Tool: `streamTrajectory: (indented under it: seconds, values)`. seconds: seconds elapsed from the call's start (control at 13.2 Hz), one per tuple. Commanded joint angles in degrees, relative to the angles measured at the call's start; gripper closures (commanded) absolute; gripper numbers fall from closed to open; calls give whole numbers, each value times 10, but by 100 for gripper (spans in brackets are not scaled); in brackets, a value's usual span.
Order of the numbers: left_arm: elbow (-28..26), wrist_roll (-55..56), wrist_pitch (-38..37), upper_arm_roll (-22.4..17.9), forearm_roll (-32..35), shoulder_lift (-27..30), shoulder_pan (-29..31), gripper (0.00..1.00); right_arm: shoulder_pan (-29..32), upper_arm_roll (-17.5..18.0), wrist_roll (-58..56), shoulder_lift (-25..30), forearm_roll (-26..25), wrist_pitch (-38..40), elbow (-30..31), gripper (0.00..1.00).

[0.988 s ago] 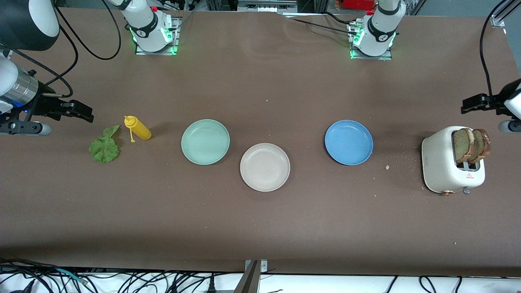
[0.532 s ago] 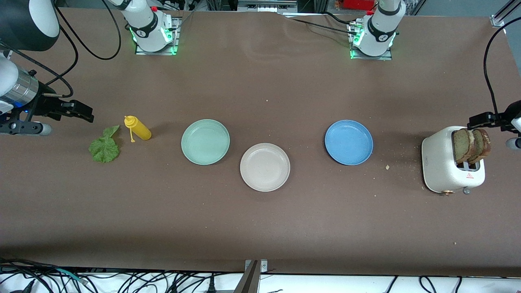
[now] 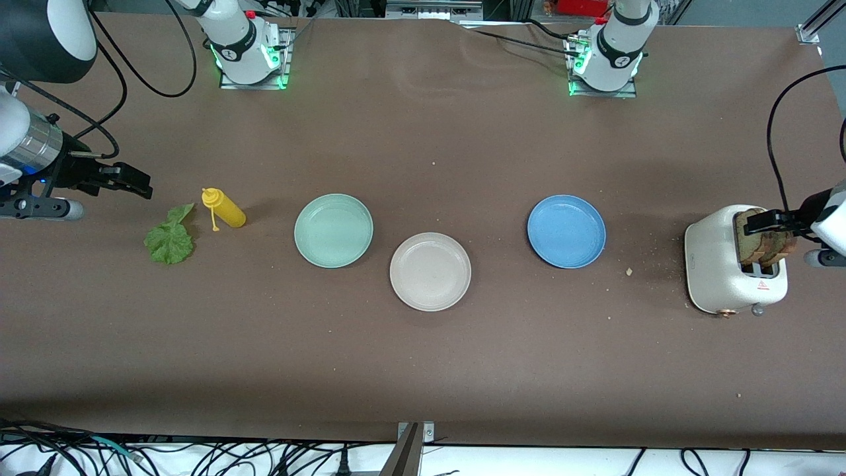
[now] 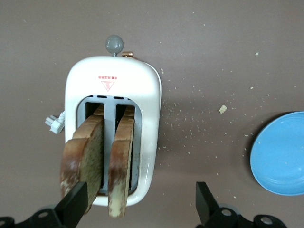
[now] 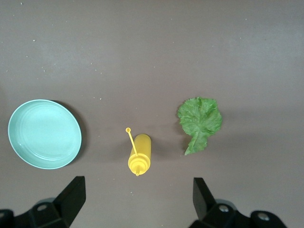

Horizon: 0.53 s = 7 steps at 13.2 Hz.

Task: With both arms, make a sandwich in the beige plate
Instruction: 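Reach the left gripper down to the bread slice in the toaster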

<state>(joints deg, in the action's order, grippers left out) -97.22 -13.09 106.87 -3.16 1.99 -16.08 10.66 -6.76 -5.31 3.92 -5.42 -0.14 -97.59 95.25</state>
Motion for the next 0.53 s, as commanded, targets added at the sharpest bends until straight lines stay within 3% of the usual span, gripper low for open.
streamTrajectory:
  seconds: [0.0, 0.38, 0.46]
  values:
    - [-26, -14, 29, 4, -8, 8, 9, 0, 4, 1, -9, 9, 10, -3, 10, 0]
    - [-71, -18, 91, 5, -7, -2, 21, 3, 4, 1, -12, 9, 10, -3, 11, 0]
    - [-73, -18, 96, 5, -7, -4, 21, 19, 4, 1, -12, 9, 10, -3, 11, 0]
